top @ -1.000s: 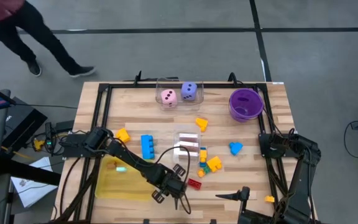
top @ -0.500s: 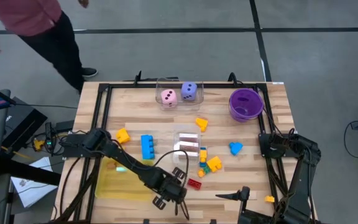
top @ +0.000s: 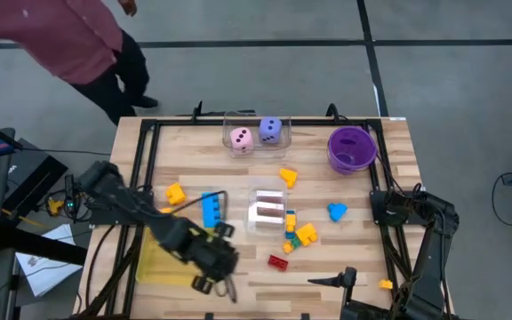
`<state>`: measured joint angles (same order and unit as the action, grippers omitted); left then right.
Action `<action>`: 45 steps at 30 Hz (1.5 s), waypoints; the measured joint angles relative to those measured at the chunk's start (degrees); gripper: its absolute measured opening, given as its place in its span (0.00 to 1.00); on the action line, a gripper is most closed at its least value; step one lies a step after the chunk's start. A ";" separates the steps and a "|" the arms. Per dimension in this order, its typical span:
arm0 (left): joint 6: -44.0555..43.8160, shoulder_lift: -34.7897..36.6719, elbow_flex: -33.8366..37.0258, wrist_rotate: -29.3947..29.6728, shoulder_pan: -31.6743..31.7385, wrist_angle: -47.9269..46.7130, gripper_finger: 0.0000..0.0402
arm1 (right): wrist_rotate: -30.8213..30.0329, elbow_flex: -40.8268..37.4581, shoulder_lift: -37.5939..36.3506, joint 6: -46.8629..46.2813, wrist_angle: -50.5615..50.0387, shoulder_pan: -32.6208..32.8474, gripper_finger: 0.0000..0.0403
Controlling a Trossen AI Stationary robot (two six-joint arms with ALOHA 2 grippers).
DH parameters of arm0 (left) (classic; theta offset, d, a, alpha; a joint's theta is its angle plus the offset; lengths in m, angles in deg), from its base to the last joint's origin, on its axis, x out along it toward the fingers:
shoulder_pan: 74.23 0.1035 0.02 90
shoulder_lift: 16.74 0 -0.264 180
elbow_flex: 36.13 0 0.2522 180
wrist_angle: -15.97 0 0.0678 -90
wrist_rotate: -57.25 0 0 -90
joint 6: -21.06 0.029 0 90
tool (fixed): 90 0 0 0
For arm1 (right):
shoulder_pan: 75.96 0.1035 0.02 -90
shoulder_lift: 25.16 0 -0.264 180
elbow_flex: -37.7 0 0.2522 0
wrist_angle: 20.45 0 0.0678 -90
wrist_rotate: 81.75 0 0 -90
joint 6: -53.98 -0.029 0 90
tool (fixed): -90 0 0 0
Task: Pick & Place Toys
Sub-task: Put the green game piece into the yellow bin
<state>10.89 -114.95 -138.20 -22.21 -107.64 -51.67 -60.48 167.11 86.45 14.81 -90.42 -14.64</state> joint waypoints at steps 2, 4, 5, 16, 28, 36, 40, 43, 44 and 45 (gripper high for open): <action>-4.04 3.00 2.20 -0.02 -1.27 -0.16 0.33 | 0.00 0.00 0.00 -0.51 -0.02 0.00 0.99; -7.88 5.51 4.80 0.20 -2.36 0.04 0.33 | 0.00 -0.01 0.00 -0.53 -0.01 0.00 0.99; -9.48 6.64 6.26 0.59 -2.96 0.09 0.33 | -0.01 0.00 0.00 -0.53 -0.01 -0.03 0.99; -23.87 10.11 22.11 2.14 -4.40 8.06 0.33 | 0.34 0.00 0.00 -0.51 -0.07 -1.32 0.99; -31.32 10.11 30.51 1.45 -5.77 16.39 0.34 | 1.44 -0.01 0.01 -0.77 -0.17 -1.49 0.99; -32.55 10.11 32.66 1.46 -5.85 18.43 0.34 | 1.42 -0.02 0.00 -0.92 -0.35 -1.49 0.99; -32.68 10.11 33.48 1.63 -5.31 18.47 0.34 | 1.42 0.00 0.00 -0.93 -0.35 -1.49 0.99; -32.80 10.11 34.41 1.66 -4.45 18.54 0.34 | 1.42 -0.01 0.00 -0.95 -0.35 -1.49 0.99; -32.96 10.11 34.83 1.68 -4.05 19.19 0.34 | 1.42 -0.01 0.01 -0.95 -0.35 -1.49 0.99; -33.03 10.11 35.15 1.66 -3.69 19.54 0.34 | 1.42 -0.02 0.00 -0.95 -0.35 -1.49 0.99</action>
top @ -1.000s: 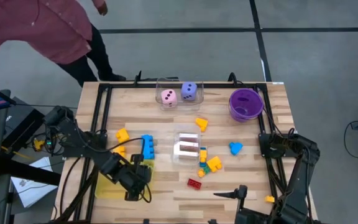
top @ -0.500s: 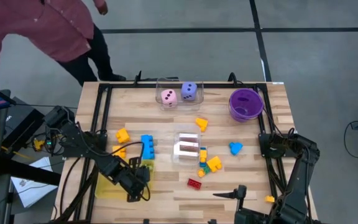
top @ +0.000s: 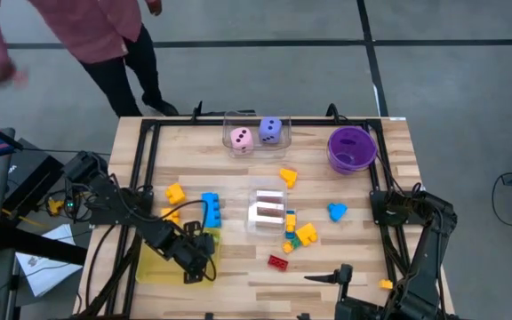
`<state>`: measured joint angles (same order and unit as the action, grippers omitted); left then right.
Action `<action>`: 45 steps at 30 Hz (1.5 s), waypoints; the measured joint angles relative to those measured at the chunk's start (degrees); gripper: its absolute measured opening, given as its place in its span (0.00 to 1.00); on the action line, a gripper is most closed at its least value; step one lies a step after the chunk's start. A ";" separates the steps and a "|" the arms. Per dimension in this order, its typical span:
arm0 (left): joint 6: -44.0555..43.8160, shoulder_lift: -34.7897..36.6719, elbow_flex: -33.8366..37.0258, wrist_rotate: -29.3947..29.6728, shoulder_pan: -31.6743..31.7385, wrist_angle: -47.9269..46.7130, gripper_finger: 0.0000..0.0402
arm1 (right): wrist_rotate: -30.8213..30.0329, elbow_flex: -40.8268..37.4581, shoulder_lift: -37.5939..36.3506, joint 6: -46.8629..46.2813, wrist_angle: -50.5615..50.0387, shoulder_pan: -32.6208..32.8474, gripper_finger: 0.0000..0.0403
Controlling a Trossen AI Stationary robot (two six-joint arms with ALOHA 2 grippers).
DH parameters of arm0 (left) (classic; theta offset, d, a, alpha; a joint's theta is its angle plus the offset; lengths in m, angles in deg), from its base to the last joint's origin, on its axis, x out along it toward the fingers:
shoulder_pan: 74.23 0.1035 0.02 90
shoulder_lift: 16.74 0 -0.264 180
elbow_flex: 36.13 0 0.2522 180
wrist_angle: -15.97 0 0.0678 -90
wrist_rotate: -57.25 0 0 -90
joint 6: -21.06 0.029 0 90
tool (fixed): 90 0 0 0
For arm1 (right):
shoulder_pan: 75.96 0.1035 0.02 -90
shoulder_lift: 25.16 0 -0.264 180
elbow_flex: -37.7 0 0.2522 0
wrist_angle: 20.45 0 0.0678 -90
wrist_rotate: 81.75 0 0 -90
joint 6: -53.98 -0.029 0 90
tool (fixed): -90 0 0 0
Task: Pick & Place Toys
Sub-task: Put the green game piece into the yellow bin
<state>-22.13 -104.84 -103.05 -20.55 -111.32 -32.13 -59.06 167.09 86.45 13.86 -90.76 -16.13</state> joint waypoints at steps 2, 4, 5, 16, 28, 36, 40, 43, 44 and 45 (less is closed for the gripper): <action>-0.31 0.00 0.66 -0.02 0.58 -0.11 0.34 | 0.00 0.02 0.00 0.00 0.00 0.00 0.99; -0.33 0.00 1.18 -0.01 0.85 -0.18 0.34 | 0.00 0.01 0.00 0.00 0.00 0.00 0.99; -0.33 0.00 1.37 0.00 0.90 -0.05 0.34 | 0.00 0.02 0.02 0.00 0.00 0.00 0.99; 4.23 -2.08 1.59 -1.50 1.06 3.95 0.34 | 0.00 0.00 0.00 0.00 0.00 -0.02 0.99; 7.25 -3.41 1.59 -1.62 1.17 5.12 0.42 | 0.28 0.01 0.00 -0.02 -0.22 -0.35 0.99; 7.36 -3.41 1.59 -1.62 1.17 5.26 0.43 | 0.42 0.00 0.02 -0.02 -0.24 -0.35 0.99; 7.38 -3.41 1.59 -1.62 1.17 5.24 0.44 | 0.42 0.01 0.00 -0.02 -0.26 -0.35 0.99; 8.28 -3.02 1.59 -2.70 1.17 5.16 0.44 | 0.44 0.00 0.00 -0.02 -0.26 -0.35 0.99; 8.50 -2.60 1.56 -3.84 1.17 5.19 0.44 | 0.43 0.01 0.00 -0.02 -0.26 -0.35 0.99; 8.61 -2.02 1.54 -4.59 1.17 5.19 0.44 | 0.44 0.01 0.01 -0.02 -0.26 -0.35 0.99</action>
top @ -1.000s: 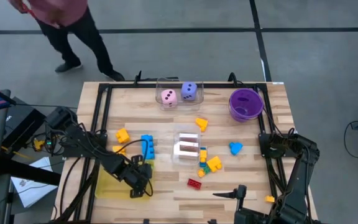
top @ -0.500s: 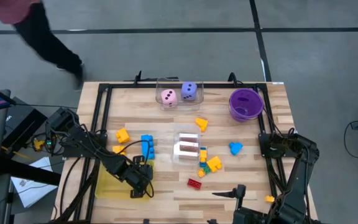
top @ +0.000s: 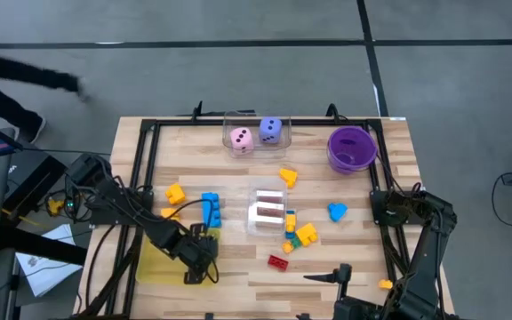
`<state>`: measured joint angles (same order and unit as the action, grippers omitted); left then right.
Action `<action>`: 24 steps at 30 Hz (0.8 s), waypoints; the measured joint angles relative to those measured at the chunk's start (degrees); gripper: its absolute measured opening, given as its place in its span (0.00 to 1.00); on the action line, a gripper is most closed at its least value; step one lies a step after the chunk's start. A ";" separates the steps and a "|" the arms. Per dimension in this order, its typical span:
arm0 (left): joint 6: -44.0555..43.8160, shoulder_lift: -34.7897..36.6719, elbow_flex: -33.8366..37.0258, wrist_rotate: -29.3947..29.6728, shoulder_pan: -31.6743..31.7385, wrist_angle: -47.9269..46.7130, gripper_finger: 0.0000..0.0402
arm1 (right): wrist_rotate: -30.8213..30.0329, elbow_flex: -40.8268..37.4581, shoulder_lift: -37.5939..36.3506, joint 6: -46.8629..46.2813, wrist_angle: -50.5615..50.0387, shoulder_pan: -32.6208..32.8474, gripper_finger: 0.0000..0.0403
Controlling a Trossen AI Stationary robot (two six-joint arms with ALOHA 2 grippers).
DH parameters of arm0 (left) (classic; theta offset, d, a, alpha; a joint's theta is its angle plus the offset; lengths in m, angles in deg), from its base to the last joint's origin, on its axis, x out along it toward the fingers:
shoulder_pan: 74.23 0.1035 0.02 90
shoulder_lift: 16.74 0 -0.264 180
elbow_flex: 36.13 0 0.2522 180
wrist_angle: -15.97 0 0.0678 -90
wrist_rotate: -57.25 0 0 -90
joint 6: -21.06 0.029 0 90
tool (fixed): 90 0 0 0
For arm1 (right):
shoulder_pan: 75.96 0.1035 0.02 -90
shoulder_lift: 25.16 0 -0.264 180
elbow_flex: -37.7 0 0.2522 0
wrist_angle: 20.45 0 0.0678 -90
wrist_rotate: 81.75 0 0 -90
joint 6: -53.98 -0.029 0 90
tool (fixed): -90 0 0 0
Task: Pick & Place Toys
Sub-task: Put the green game piece into the yellow bin
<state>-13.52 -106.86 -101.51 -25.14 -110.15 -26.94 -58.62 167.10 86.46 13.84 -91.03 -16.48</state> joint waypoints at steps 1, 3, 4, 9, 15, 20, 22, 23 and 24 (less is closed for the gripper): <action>0.05 0.76 0.00 -0.63 0.00 0.00 0.43 | -0.02 0.01 -0.01 0.00 0.00 0.00 0.99; 1.33 2.62 0.00 -1.80 -0.02 0.00 0.43 | -0.02 -0.01 -0.01 0.00 0.00 0.00 0.99; 2.21 3.75 0.00 -2.12 -0.02 0.00 0.43 | -0.02 0.00 0.00 0.00 0.00 0.00 0.99; 5.78 10.97 -0.02 -2.26 -0.02 0.26 0.42 | -0.02 0.01 0.00 -0.34 -0.11 0.00 0.99; 18.90 18.83 -0.02 -0.17 -0.02 10.47 0.42 | 0.00 0.01 -0.01 -2.61 -3.04 -0.14 0.99; 41.63 22.48 -0.06 7.48 -0.02 30.36 0.42 | 0.02 0.01 0.01 -13.74 -13.81 -1.63 0.99; 47.45 23.10 -0.13 9.34 -0.02 36.50 0.42 | 1.21 -0.01 0.06 -20.03 -20.16 -2.53 0.99; 49.43 23.38 -0.13 10.26 -0.02 38.06 0.42 | 2.40 0.01 0.14 -23.32 -23.07 -3.09 0.99; 50.93 23.51 -0.13 10.64 0.00 38.98 0.42 | 3.60 -0.44 0.19 -26.30 -25.64 -3.62 0.99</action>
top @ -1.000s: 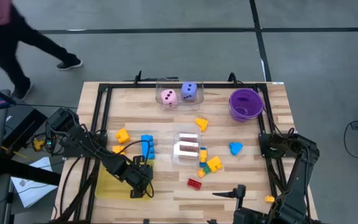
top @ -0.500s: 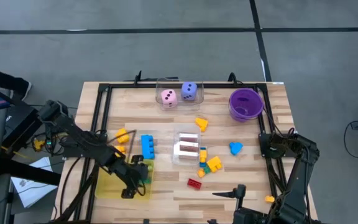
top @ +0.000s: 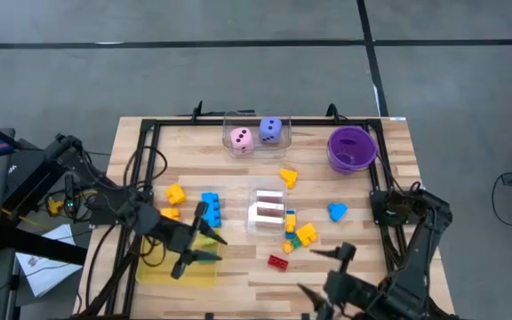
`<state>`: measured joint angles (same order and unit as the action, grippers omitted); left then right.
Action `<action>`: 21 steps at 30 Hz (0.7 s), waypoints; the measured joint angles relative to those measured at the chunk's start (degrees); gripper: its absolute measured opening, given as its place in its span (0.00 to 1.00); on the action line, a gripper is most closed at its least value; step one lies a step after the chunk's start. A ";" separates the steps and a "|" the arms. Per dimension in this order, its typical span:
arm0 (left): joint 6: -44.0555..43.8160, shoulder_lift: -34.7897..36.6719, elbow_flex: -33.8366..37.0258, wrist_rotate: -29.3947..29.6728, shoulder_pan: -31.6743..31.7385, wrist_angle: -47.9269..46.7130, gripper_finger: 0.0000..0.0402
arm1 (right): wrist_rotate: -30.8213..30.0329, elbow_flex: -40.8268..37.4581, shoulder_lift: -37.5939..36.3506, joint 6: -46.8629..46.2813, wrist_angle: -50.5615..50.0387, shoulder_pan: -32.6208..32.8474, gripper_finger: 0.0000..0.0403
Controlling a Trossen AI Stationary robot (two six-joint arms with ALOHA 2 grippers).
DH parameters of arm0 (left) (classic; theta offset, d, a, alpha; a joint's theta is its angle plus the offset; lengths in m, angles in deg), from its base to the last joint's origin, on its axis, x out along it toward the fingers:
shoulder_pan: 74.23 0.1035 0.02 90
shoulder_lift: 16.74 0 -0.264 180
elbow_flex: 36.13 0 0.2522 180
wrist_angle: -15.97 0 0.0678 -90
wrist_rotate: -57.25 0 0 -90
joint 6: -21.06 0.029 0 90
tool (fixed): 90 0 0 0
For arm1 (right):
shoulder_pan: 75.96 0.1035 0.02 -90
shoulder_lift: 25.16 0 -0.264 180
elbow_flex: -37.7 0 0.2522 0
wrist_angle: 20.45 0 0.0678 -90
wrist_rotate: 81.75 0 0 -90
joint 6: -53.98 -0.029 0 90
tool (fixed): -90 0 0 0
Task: Pick & Place Toys
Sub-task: Put the green game piece into the yellow bin
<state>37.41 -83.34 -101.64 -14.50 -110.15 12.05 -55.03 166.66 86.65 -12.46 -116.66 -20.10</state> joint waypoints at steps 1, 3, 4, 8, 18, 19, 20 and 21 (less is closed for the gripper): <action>1.07 0.01 0.00 0.16 0.00 0.50 0.42 | 1.06 -0.86 0.00 -2.55 -2.09 -0.54 0.99; 1.69 -0.03 0.01 0.29 0.00 -0.02 0.42 | 2.99 -3.16 0.04 -5.86 -4.93 -1.82 0.99; 1.68 -0.22 0.02 0.31 0.00 -0.57 0.42 | 4.26 -4.28 0.10 -6.79 -6.26 -2.39 0.99; 1.39 -3.13 0.13 3.66 0.57 -4.01 0.42 | 10.20 -9.63 0.09 -5.58 -7.30 -5.08 0.99; -4.37 -3.73 0.15 13.57 0.63 -15.50 0.42 | 13.28 -18.93 0.02 4.03 -1.59 -12.51 0.99; -4.71 -3.52 0.13 13.65 0.63 -16.62 0.42 | 14.22 -19.92 0.02 7.39 1.02 -13.10 0.99; -4.94 -3.16 0.15 13.66 0.61 -18.00 0.42 | 15.72 -20.64 0.02 10.77 3.21 -13.61 0.99; -5.38 -3.01 0.17 13.70 0.61 -18.08 0.42 | 17.55 -21.11 0.02 14.12 5.17 -14.22 0.99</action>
<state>32.03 -86.35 -101.46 -0.79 -109.54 -6.03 -37.47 145.55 86.67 1.66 -111.50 -34.32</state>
